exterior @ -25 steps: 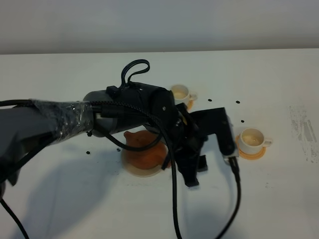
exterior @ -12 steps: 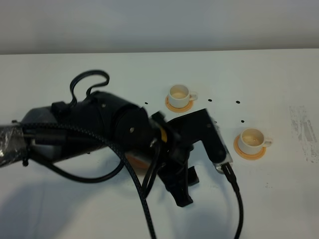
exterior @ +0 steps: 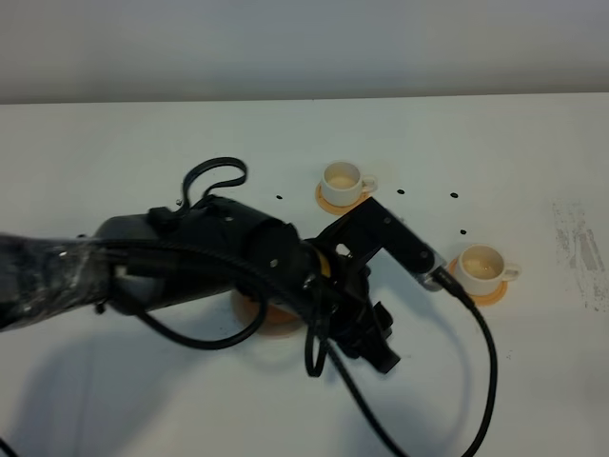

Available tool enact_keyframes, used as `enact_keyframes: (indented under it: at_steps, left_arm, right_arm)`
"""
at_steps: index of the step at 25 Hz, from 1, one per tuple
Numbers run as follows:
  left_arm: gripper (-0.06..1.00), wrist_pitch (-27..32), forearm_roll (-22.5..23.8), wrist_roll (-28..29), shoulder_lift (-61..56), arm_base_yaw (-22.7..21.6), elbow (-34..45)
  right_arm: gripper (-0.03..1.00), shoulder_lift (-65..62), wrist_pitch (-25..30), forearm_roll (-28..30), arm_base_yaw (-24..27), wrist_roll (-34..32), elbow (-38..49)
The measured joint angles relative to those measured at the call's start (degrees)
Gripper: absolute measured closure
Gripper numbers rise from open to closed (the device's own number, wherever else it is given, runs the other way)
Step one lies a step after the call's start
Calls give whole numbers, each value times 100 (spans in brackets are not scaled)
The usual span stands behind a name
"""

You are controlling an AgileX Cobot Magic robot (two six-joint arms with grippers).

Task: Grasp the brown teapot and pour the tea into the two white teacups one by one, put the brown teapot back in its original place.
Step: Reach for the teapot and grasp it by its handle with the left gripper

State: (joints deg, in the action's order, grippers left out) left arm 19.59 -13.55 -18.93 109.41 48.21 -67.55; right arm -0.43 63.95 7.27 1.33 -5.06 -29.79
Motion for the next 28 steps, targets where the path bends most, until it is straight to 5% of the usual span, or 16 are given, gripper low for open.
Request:
enact_keyframes:
  at_steps: [13,28]
  left_arm:
    - [41,480,1513,1725,248,0,-323]
    - [41,383,1888,1893,448,0,-333]
  right_arm:
    - [47,0,0,0,0,0,0]
    - [47,0,0,0,0,0,0]
